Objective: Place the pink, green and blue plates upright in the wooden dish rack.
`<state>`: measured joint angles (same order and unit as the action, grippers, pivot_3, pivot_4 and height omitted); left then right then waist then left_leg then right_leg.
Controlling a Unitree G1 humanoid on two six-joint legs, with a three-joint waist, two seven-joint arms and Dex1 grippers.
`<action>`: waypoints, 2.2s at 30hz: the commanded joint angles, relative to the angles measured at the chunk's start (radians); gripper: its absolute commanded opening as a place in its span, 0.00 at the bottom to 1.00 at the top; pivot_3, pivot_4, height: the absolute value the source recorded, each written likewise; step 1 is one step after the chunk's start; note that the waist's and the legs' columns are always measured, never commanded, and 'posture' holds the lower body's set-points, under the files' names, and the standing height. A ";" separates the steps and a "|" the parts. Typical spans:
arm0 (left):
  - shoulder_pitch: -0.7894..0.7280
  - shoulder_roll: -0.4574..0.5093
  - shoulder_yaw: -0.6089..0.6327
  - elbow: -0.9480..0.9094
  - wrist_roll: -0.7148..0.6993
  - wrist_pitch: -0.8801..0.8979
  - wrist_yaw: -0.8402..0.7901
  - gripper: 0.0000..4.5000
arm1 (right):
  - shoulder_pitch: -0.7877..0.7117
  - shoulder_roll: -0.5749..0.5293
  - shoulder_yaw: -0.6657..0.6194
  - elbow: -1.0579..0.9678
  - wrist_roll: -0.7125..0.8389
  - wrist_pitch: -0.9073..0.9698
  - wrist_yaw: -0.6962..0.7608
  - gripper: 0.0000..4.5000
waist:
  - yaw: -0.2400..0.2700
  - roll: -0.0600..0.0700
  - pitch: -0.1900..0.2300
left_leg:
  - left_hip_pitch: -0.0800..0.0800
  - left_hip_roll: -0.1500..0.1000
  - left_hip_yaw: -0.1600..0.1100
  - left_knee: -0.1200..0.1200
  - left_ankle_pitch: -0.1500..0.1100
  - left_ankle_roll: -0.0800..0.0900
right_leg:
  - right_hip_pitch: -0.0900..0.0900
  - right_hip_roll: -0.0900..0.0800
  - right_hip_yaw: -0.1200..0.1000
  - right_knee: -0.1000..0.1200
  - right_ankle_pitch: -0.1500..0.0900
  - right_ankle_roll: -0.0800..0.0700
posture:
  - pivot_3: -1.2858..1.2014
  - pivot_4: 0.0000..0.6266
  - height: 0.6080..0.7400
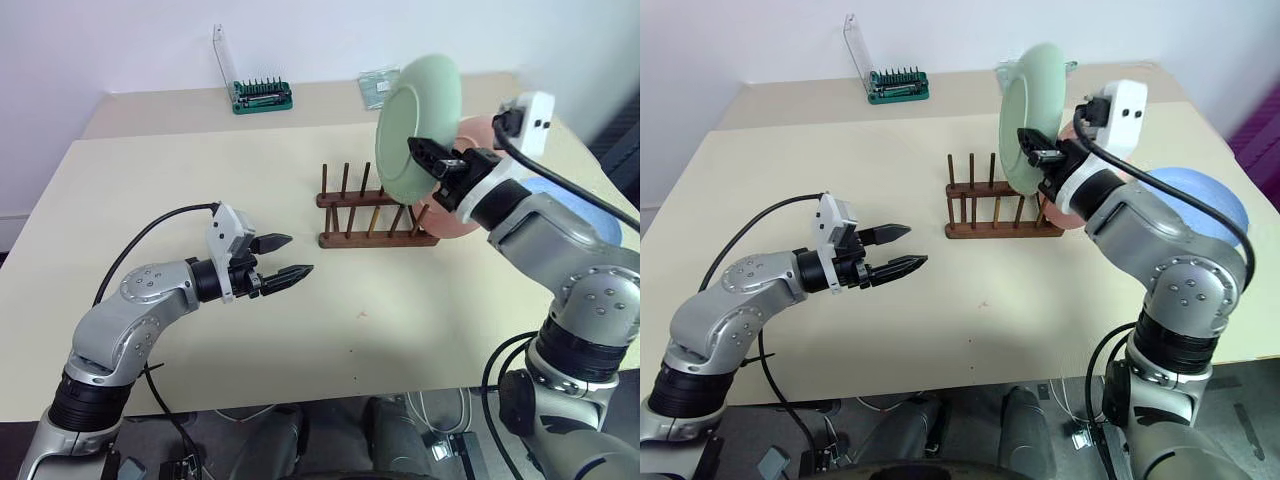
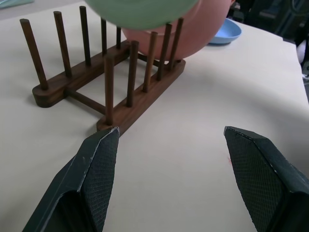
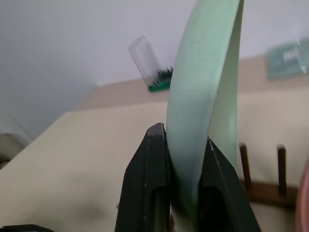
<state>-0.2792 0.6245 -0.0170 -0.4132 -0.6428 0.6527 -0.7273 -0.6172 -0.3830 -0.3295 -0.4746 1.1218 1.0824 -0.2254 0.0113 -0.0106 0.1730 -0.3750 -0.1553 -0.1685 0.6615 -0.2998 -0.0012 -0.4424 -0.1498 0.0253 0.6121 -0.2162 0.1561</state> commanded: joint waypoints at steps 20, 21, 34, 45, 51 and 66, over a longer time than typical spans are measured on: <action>-0.015 -0.033 -0.012 -0.017 0.029 -0.001 0.006 0.80 | -0.069 -0.008 0.079 0.067 -0.128 -0.030 0.060 0.98 | 0.000 0.000 0.000 | 0.000 0.000 0.000 0.000 0.000 0.000 | 0.000 0.000 0.000 0.000 0.000 0.000 | 0.52 0.24 1.00; -0.016 -0.034 -0.012 -0.016 0.030 -0.001 0.005 0.80 | -0.071 -0.010 0.077 0.066 -0.129 -0.026 0.059 0.98 | 0.000 0.000 0.000 | 0.000 0.000 0.000 0.000 0.000 0.000 | 0.000 0.000 0.000 0.000 0.000 0.000 | 0.52 0.24 1.00; -0.019 -0.047 -0.017 -0.007 0.050 -0.004 0.004 0.80 | -0.080 -0.049 0.078 0.063 -0.154 -0.006 0.087 0.24 | 0.000 0.000 0.000 | 0.000 0.000 0.000 0.000 0.000 0.000 | 0.000 0.000 0.000 0.000 0.000 0.000 | 0.52 0.24 1.00; -0.014 -0.057 -0.023 -0.007 0.060 -0.009 0.013 0.80 | -0.146 -0.022 0.000 0.085 -0.052 0.029 0.055 0.02 | 0.000 0.000 0.000 | 0.000 0.000 0.000 0.000 0.000 0.000 | 0.000 0.000 0.000 0.000 0.000 0.000 | 0.52 0.24 1.00; -0.013 -0.063 -0.025 0.000 0.071 -0.016 0.010 0.80 | -0.204 0.046 -0.107 0.148 0.162 -0.005 -0.098 0.02 | -0.001 0.001 0.000 | 0.000 0.000 0.000 0.000 0.000 0.000 | 0.000 0.000 0.000 0.000 0.000 0.000 | 0.52 0.24 1.00; -0.009 -0.064 -0.022 -0.004 0.073 -0.011 0.008 0.80 | -0.262 0.030 -0.084 0.158 0.424 -0.144 -0.353 0.02 | -0.003 0.002 0.001 | 0.000 0.000 0.000 0.000 0.000 0.000 | 0.000 0.000 0.000 0.000 0.000 0.000 | 0.52 0.24 1.00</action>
<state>-0.2882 0.5552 -0.0472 -0.3947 -0.5750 0.6499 -0.7165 -0.8403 -0.3471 -0.4105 -0.2799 1.4842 0.9807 -0.5410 0.0083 -0.0090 0.1737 -0.3751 -0.1552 -0.1684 0.6614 -0.2998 -0.0011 -0.4428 -0.1498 0.0253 0.6122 -0.2161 0.1561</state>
